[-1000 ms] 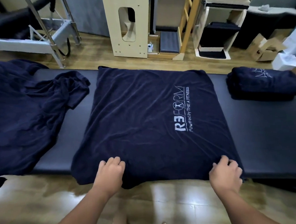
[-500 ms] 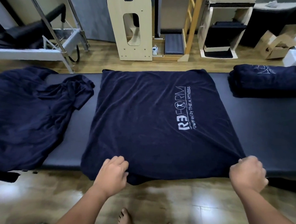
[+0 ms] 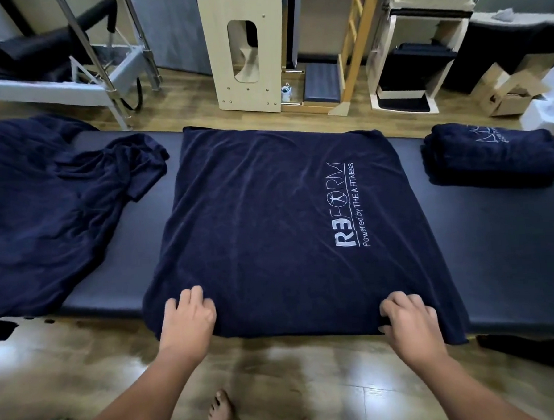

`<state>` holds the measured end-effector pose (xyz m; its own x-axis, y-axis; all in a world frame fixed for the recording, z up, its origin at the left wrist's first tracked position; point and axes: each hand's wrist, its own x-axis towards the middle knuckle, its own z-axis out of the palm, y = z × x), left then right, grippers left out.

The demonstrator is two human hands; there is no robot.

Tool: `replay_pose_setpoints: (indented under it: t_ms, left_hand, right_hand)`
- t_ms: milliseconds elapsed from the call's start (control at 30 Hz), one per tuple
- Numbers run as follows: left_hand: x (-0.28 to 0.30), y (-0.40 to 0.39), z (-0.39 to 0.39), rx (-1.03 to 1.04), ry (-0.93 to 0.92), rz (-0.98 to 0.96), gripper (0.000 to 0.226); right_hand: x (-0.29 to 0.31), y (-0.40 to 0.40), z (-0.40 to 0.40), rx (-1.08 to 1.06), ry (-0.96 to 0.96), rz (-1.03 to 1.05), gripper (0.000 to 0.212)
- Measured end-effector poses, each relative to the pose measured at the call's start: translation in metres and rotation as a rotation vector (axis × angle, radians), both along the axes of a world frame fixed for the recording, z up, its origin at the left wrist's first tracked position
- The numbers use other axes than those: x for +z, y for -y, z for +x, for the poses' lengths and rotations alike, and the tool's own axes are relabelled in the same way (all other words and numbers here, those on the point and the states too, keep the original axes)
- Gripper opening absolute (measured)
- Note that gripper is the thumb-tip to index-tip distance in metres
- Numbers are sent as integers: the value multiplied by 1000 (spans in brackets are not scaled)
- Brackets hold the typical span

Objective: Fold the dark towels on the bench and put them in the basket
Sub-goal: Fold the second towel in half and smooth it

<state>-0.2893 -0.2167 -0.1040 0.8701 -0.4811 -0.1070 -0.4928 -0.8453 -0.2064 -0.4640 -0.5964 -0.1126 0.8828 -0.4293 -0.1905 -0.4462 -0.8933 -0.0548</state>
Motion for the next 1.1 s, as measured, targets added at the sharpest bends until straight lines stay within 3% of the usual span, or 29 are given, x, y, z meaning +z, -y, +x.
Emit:
replay_pose_setpoints:
  t_ms: [133,200,333,433,500,600,733,867,1100]
  left_hand:
    - [5,-6,8,-53,-57,-93,46]
    - [15,-7,13,35,-150,-168,53]
    - [28,-7,45,281,-172,-441,27]
    - [37,-8,68,265,-301,-340,8]
    - [46,-11,81,287,-337,-305,14]
    - [58,-14,107,278,-331,-337,22]
    - [77,-2,178,124,-278,-229,35]
    - [87,24,266,3,-302,-186,21]
    - [90,85,374,42,-38,-184,15]
  right_hand:
    - [8,14,0,70,38,106,28]
    - [18,20,4,21,104,187,28]
    - [40,29,22,-36,123,261,29]
    - [45,39,36,73,-80,57,49]
    - [50,49,48,1,-27,-22,40]
    - [64,64,76,-143,97,46,23]
    - [84,90,126,-173,148,50,30]
    - [102,112,189,-183,118,-8,33]
    - [122,139,295,-283,134,-124,31]
